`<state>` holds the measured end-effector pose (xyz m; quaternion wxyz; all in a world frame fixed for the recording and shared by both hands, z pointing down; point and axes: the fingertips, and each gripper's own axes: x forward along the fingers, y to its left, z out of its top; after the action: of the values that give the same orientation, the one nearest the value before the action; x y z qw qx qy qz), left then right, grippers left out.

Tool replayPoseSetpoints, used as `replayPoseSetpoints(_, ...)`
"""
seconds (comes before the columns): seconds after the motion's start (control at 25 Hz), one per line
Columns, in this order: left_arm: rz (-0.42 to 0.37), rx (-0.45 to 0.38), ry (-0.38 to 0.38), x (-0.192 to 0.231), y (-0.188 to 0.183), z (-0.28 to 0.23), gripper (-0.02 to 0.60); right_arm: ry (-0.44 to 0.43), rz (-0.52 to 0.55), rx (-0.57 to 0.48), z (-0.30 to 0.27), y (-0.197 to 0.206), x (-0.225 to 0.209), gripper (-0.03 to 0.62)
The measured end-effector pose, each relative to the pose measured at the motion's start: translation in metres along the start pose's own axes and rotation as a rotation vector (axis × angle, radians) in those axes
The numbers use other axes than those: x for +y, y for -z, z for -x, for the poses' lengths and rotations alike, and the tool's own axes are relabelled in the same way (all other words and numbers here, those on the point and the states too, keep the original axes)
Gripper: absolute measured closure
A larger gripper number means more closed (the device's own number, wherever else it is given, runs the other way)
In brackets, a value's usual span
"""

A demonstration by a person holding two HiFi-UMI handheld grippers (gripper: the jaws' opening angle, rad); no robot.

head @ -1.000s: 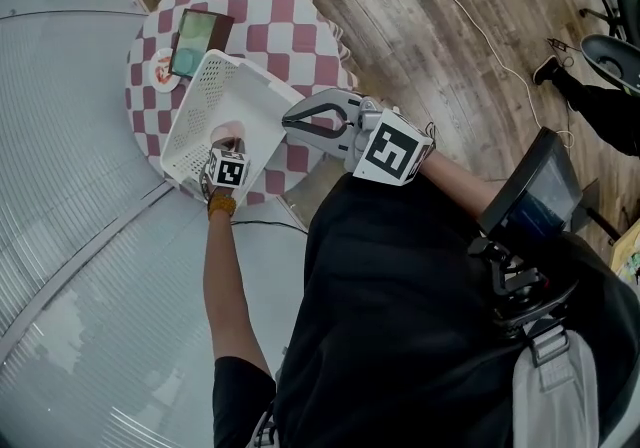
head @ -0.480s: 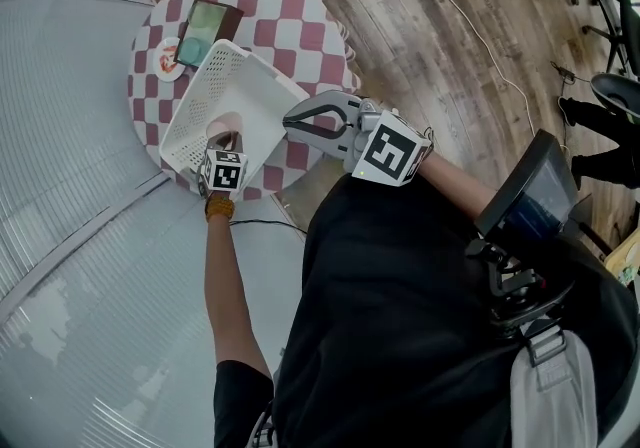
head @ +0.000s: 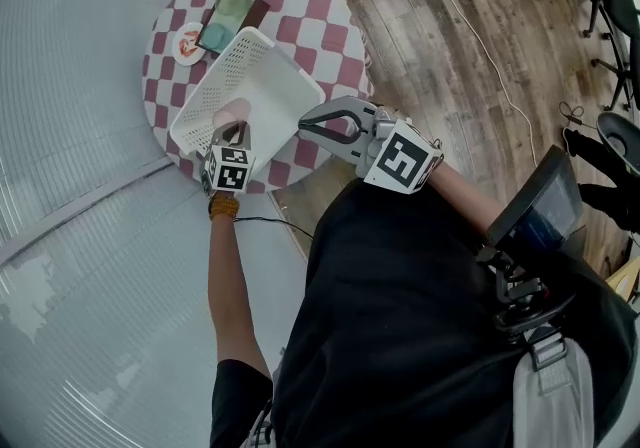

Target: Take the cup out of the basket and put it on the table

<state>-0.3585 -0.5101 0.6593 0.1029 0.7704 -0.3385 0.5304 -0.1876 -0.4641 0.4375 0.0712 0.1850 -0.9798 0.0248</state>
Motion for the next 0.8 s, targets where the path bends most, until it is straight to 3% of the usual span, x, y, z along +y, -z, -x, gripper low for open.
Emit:
replayPoseSetpoints(0.28, 0.014, -0.092, -0.055, 0.006, -0.011, 0.028, 0.561, -0.058, 0.075, 0.024, -0.013, -0.002, 0.031, 0.582)
replayPoseSetpoints(0.8, 0.147, -0.297, -0.159, 0.0, -0.021, 0.096, 0.561, -0.116, 0.146, 0.033, -0.015, -0.009, 0.072, 0.582)
